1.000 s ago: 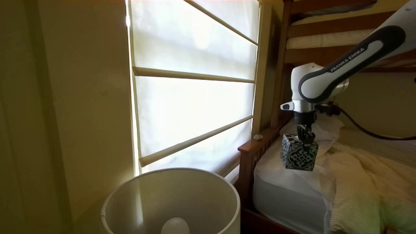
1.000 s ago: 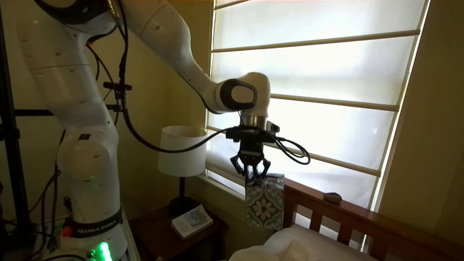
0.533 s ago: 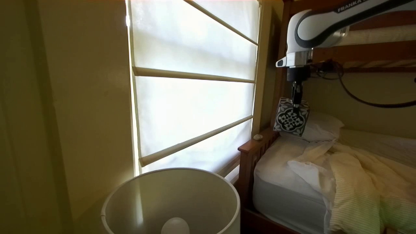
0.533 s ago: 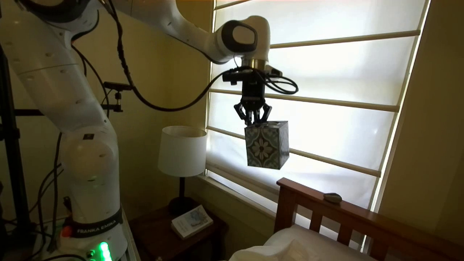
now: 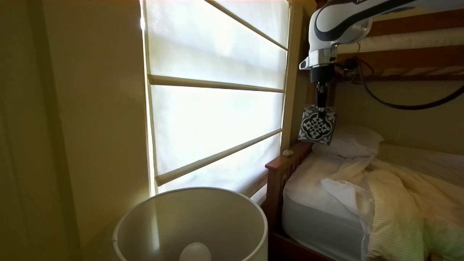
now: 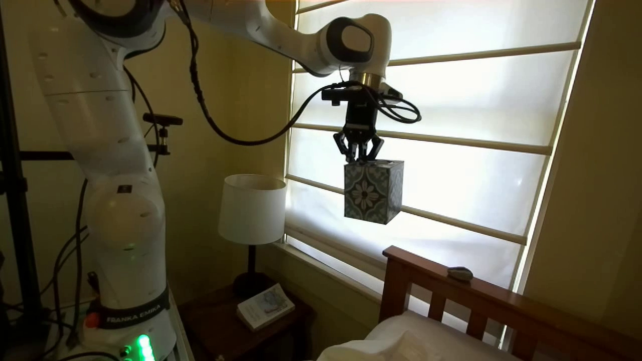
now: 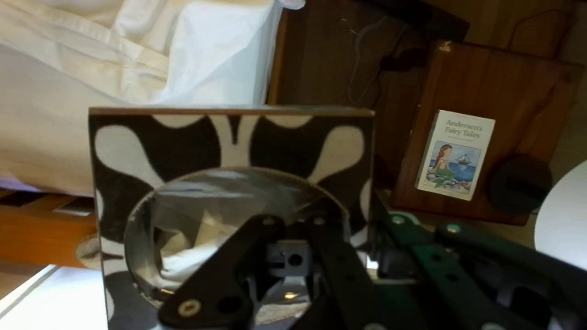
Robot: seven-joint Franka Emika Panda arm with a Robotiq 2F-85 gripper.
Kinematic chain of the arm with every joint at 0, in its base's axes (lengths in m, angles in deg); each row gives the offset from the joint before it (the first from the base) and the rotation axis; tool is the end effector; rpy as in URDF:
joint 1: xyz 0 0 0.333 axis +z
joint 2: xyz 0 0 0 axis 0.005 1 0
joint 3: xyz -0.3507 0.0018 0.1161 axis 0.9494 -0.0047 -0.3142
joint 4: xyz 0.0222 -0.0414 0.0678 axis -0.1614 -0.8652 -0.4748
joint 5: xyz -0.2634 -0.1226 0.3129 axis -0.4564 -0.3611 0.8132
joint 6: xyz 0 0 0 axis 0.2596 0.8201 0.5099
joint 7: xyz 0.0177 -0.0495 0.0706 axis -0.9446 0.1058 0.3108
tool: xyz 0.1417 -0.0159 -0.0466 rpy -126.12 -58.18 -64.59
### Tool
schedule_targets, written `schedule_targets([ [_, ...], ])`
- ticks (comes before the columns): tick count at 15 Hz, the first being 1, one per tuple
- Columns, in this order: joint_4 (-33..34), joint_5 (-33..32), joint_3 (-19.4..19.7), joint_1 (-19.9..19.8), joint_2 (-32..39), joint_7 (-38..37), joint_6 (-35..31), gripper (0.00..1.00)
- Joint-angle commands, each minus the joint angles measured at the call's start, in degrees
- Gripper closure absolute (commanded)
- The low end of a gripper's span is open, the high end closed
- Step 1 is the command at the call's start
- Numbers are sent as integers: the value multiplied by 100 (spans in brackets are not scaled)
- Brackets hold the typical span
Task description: Put the tissue box on the headboard of the bed
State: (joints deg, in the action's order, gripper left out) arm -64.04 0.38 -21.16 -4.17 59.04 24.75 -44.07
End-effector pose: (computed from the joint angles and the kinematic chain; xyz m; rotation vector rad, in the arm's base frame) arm 0.4853 -0.1371 0.5779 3.0591 0.4898 -0.1491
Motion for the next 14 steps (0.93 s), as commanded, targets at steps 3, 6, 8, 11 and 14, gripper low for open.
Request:
schedule_targets([
  [3, 1240, 782, -81, 5, 1057, -1545, 618, 98],
  [6, 1801, 770, -153, -58, 1518, -2528, 520, 98],
  [8, 1973, 614, -146, -89, 1737, -2973, 425, 98],
  [11, 1984, 608, -142, -157, 1925, -2465, 179, 98],
  [14, 2159, 620, -176, -187, 2169, -2308, 109, 98],
])
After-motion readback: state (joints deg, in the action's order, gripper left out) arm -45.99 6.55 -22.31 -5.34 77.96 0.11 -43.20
